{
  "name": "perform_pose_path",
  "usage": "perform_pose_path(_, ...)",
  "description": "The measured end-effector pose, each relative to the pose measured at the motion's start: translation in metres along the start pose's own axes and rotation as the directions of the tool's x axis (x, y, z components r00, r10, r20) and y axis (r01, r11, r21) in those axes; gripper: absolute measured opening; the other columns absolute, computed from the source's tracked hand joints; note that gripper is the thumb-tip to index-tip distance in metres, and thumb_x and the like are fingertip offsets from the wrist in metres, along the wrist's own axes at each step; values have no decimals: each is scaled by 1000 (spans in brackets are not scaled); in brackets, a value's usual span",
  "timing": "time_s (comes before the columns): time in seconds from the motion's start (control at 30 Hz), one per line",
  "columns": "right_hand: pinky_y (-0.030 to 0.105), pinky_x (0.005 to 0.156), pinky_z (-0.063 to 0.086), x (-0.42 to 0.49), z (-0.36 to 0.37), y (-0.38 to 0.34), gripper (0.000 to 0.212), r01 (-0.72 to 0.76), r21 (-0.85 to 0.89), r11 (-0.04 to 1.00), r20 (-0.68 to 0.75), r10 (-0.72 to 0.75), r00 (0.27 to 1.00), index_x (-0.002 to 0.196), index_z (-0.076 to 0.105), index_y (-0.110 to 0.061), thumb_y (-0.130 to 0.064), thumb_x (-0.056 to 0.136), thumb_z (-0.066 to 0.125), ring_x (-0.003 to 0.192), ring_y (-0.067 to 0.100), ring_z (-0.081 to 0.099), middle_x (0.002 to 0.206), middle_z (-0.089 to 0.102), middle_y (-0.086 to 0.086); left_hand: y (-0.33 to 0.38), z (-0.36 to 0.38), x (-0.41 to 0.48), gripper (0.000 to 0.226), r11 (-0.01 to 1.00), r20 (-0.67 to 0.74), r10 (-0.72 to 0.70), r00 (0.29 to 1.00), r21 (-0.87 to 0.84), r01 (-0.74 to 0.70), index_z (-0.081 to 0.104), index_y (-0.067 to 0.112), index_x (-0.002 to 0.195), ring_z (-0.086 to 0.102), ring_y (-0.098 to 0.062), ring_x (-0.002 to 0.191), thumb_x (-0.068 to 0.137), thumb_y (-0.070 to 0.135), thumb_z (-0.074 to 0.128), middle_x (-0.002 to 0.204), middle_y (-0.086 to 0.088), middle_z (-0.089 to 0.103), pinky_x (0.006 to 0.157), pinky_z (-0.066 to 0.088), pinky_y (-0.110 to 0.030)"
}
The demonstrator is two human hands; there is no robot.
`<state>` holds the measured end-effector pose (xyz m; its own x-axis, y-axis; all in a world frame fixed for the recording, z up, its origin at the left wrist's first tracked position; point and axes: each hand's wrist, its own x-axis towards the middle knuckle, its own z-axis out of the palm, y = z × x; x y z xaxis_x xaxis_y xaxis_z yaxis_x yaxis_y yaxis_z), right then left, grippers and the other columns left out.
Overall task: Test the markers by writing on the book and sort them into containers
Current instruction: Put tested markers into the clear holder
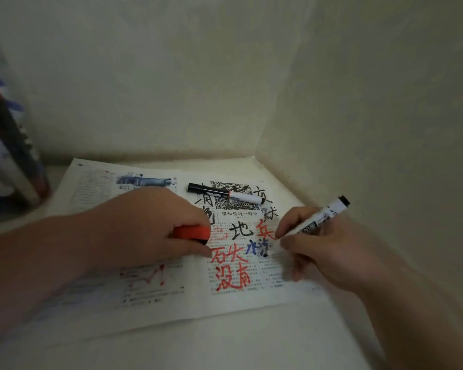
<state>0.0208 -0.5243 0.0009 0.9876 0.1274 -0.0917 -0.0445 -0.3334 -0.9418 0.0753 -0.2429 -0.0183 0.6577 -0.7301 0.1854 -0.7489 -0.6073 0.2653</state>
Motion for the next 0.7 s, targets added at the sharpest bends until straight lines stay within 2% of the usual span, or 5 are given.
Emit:
perform_pose_path(0.1,30,42,49,1,2,17,7,-8,153,988,1,8,1000,73,66,-2,-1,69,72,38,21,41,48,48,7,-3,7,2,55,999,-82,42,996,22,-40,63,41,99,58,3,94,82,85,34,95,22,67,81,45,-19)
perform_pose_path(0.27,18,37,33,-1,1,20,13,32,31,999,-14,-31,999,74,68,-7,-14,71,77,35,18,39,48,48,9,-6,8,3,44,995,-136,90,987,-29,-95,68,43,100,58,6,92,83,79,48,96,24,64,78,46,-19)
perform_pose_path(0.37,16,37,27,-1,3,23,12,36,27,999,10,-36,999,76,69,-6,-7,76,81,34,15,32,46,45,8,-3,9,3,44,992,-177,119,977,-28,-126,70,39,97,58,4,83,87,76,48,96,22,58,74,44,-21)
perform_pose_path(0.43,15,38,26,-1,2,25,14,25,23,999,7,-25,1000,74,69,-8,-1,80,80,34,13,31,45,44,5,-2,9,2,45,991,-198,116,973,-36,-125,71,38,97,56,1,78,87,76,48,94,21,53,70,43,-19)
perform_pose_path(0.7,18,42,25,-2,0,25,11,45,-13,999,27,-45,999,70,68,-10,-16,69,78,36,14,31,45,45,4,-4,11,3,31,991,-232,107,967,-51,-122,69,40,102,51,6,79,87,64,56,89,21,46,70,36,-7)
